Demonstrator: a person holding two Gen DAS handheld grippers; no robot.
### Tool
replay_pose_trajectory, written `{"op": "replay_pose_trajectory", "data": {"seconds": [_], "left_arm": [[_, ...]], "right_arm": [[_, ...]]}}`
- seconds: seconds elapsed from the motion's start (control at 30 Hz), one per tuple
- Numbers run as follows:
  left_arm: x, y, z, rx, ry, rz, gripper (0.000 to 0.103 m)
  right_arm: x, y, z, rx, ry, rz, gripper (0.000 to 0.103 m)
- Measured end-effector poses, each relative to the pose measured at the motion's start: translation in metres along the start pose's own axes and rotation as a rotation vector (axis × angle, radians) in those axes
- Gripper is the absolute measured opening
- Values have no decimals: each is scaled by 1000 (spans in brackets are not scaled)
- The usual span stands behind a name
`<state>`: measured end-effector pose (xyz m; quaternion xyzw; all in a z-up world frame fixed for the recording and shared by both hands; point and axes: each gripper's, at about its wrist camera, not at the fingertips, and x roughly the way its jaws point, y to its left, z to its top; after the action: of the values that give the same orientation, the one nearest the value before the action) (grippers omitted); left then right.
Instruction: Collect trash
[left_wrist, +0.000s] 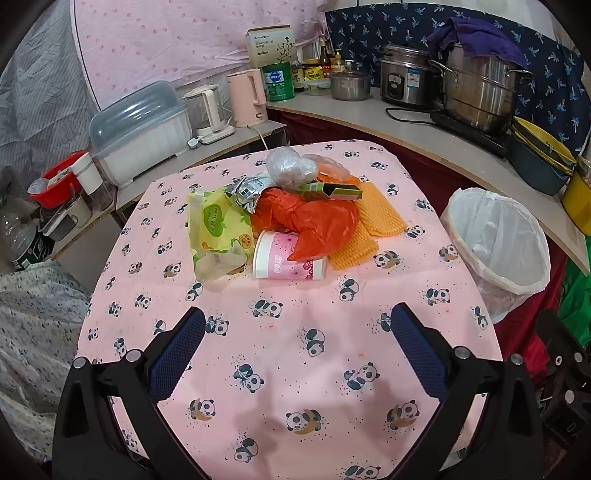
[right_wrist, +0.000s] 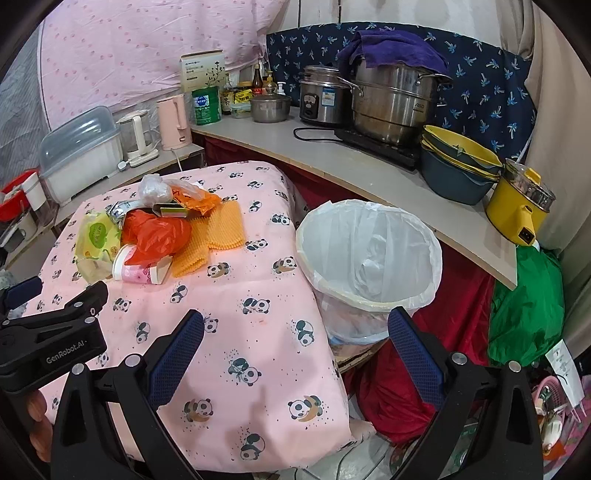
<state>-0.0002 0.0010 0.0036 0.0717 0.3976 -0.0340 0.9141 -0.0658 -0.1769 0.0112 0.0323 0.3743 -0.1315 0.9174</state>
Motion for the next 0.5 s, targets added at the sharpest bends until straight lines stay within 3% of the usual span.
{"op": "replay_pose_trajectory", "data": {"seconds": [0.5], "left_arm": [[0, 4, 1, -2, -8, -6, 96]], "right_arm": [[-3, 6, 4, -11, -7, -10, 96]]}}
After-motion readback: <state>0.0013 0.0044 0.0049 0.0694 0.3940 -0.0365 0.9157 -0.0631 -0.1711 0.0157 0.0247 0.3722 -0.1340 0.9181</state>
